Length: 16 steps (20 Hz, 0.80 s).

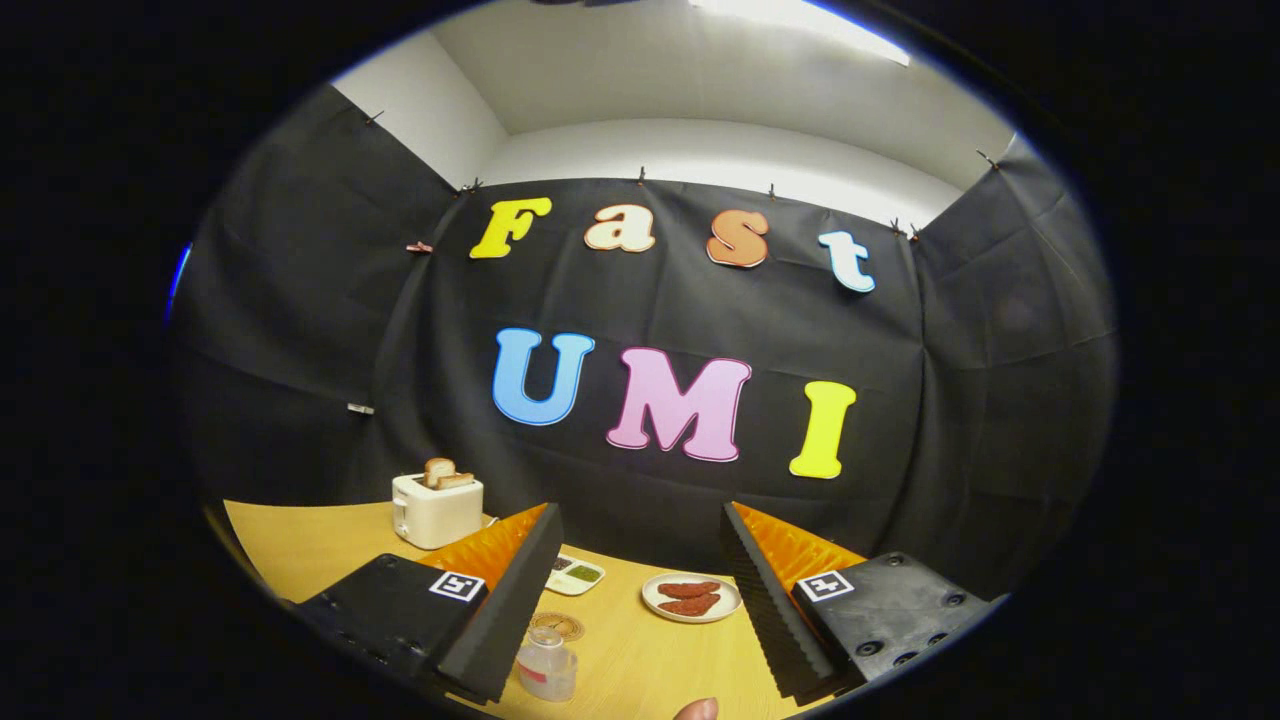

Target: Take the bottle from table, then pour the juice into the cup, finally place the bottle on the coaster

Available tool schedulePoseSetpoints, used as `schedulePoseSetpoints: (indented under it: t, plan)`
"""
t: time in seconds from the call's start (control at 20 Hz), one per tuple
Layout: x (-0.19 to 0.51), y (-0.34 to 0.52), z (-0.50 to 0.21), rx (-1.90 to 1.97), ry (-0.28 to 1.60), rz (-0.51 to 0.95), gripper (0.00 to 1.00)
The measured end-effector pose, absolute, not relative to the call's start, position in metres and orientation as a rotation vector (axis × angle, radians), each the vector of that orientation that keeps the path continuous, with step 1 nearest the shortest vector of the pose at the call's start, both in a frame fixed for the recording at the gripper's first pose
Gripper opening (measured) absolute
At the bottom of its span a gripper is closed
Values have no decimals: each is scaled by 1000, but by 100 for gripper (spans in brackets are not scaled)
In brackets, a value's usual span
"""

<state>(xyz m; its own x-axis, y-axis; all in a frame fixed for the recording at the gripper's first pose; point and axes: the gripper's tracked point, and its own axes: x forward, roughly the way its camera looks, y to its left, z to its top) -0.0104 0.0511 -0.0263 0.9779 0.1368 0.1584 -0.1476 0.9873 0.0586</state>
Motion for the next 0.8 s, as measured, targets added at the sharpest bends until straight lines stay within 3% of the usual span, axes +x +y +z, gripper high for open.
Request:
schedulePoseSetpoints:
  t: [0.25,0.8]
  plan:
    - [-13,91,-74,91,-134,198,97]
    - [13,133,-202,166,44,25,97]
